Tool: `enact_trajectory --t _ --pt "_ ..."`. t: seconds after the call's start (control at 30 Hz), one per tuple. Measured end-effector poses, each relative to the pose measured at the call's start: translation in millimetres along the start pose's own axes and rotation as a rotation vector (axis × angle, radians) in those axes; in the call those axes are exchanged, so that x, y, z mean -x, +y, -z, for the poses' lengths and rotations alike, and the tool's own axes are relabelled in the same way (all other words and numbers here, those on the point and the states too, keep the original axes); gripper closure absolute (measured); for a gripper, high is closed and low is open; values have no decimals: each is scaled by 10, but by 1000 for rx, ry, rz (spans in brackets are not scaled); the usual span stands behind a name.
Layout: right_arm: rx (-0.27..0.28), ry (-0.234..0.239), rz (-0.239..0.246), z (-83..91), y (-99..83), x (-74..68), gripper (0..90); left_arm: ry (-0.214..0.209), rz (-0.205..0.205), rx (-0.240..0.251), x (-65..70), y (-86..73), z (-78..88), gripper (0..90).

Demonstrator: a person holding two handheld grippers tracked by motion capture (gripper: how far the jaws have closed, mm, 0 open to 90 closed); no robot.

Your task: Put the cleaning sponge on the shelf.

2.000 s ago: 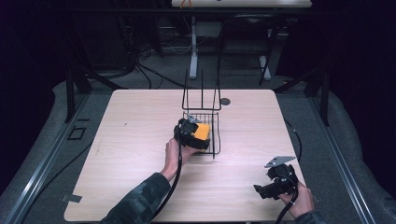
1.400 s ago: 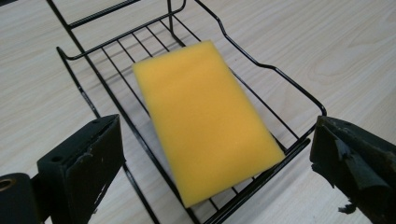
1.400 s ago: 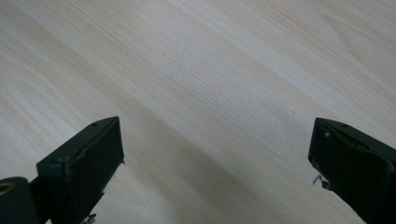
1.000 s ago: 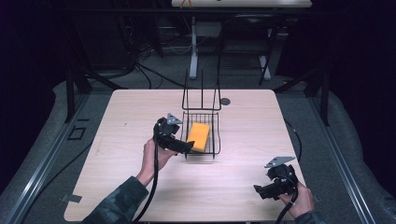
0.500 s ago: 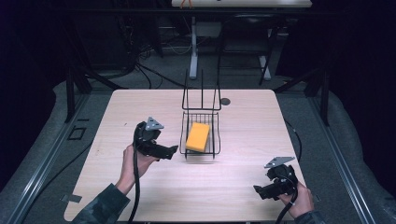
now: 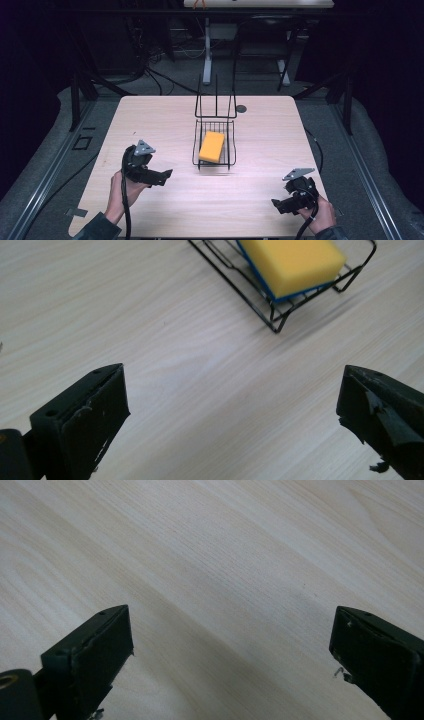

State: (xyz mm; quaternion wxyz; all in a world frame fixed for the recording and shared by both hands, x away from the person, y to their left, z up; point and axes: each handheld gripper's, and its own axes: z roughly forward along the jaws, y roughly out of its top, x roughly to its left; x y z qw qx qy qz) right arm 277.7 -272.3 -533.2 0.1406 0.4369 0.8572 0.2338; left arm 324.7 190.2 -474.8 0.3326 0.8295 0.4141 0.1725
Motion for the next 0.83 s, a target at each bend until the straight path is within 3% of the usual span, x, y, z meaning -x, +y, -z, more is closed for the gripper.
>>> enact_trajectory --t 0.33,0.83 --pt "-2 1 4 -6 -5 10 39 16 28 -48 -107 -290 -80 1" --pt "-7 8 -3 1 -10 18 42 16 17 -72 -125 -330 -173 1"
